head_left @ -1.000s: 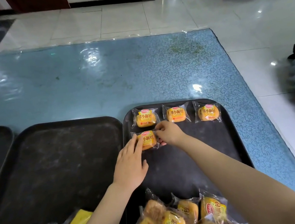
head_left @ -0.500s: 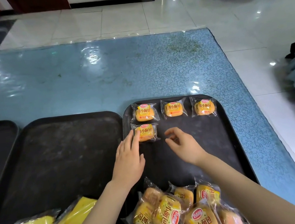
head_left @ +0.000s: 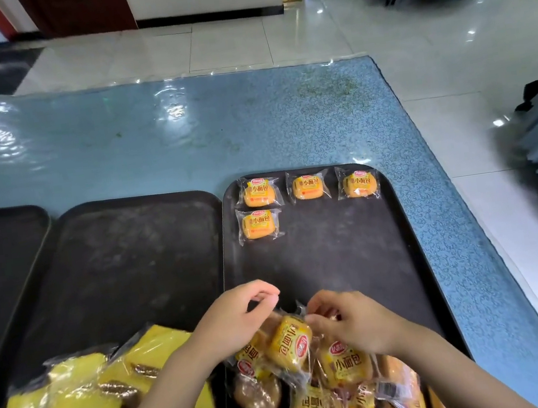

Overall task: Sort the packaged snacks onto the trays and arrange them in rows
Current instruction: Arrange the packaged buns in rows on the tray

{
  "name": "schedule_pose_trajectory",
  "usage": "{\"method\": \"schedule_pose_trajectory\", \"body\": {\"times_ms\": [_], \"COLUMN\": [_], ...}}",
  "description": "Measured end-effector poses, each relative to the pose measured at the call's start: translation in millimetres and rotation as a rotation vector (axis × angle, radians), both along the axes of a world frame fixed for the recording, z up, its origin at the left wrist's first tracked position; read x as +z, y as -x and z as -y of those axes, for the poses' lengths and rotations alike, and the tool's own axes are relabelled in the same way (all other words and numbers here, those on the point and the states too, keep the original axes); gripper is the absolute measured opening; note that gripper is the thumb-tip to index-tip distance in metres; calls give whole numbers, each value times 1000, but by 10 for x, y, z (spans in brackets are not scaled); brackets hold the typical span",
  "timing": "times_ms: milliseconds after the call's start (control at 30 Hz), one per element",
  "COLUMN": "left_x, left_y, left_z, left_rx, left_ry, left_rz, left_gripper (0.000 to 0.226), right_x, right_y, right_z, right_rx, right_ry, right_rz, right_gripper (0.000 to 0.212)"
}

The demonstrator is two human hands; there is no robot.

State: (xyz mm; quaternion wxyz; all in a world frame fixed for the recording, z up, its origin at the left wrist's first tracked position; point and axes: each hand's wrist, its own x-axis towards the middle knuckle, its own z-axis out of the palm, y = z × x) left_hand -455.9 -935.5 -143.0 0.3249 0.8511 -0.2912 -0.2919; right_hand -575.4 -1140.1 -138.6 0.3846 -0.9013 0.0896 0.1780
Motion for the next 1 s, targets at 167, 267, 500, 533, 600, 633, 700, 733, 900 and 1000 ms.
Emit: {"method": "schedule_pose_trajectory", "body": {"times_ms": [167, 267, 500, 533, 600, 633, 700, 733, 900, 1000], "left_x": [96, 120, 157, 179, 217, 230, 242, 248, 272, 282], "left_y": [128, 176, 201, 195, 174, 163, 141, 137, 140, 138], "left_z": [35, 63, 69, 69, 72, 77, 98, 109, 178, 235], "left_rx": [-108, -146, -146, -136, -98, -77, -40, -23, 151, 369], "left_ry": [-121, -152, -167, -144, -89, -57, 16, 48, 139, 252], "left_rz": [7, 36, -30, -33, -53, -65, -99, -120, -172, -346], "left_gripper": [38, 46, 47, 48, 51, 52, 50, 47, 32, 29], "right_x": [47, 47, 42, 42, 54, 69, 92, 102, 88, 104], "right_y": [26, 25, 84, 99, 119, 123, 124, 118, 90, 100], "right_z": [-83, -114, -143, -139, -129, -123, -103, -90, 3, 18], "right_rx": [89, 48, -28, -56, -144, -204, -310, -337, -460, -567], "right_ry": [173, 163, 45, 4, -97, -156, -280, -337, -430, -448], "right_rz": [-11, 8, 79, 108, 185, 220, 260, 262, 259, 200], "right_gripper": [51, 40, 22, 20, 16, 16, 21, 24, 33, 36]}}
